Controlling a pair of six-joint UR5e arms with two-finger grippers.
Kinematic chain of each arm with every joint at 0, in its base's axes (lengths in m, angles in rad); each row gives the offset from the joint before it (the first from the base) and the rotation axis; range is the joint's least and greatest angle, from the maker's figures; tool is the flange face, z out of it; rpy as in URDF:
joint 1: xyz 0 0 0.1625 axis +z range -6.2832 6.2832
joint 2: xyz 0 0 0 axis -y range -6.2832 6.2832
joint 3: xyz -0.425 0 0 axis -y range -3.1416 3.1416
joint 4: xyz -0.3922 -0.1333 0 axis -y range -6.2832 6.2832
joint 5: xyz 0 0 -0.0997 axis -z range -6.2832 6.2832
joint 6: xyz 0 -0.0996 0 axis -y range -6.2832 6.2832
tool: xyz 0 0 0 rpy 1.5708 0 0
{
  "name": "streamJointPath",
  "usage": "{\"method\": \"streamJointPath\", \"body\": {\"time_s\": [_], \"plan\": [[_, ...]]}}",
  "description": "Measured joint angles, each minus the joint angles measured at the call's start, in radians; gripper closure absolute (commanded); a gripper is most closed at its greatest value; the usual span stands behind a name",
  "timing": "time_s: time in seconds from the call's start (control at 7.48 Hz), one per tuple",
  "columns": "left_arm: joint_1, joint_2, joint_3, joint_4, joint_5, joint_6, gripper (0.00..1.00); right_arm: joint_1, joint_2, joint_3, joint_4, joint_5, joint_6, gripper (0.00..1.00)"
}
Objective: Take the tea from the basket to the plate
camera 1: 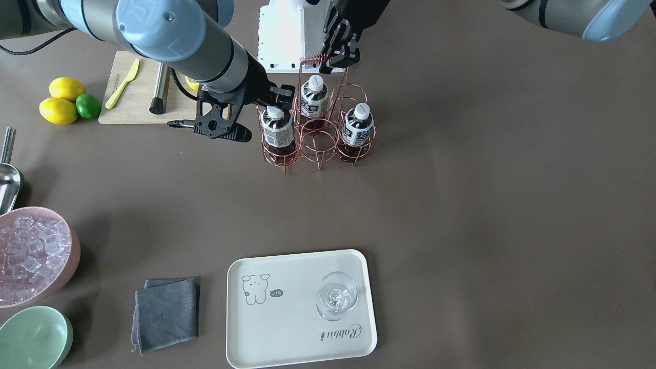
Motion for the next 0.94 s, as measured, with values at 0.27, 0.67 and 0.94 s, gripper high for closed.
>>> {"method": "streamJointPath", "body": {"time_s": [0.27, 0.67, 0.94], "plan": [[0.0, 0.002, -0.001, 0.001, -0.001, 0.0, 1.0, 0.072, 0.02, 0.062, -0.086, 0.068, 0.0, 1.0], [0.0, 0.003, -0.002, 0.0, -0.002, 0.0, 1.0, 0.155, 0.099, -0.009, -0.152, 0.112, -0.017, 1.0], [-0.001, 0.003, -0.002, 0.001, -0.002, 0.0, 1.0, 0.198, 0.2, -0.234, -0.147, 0.123, -0.146, 1.0]]}}
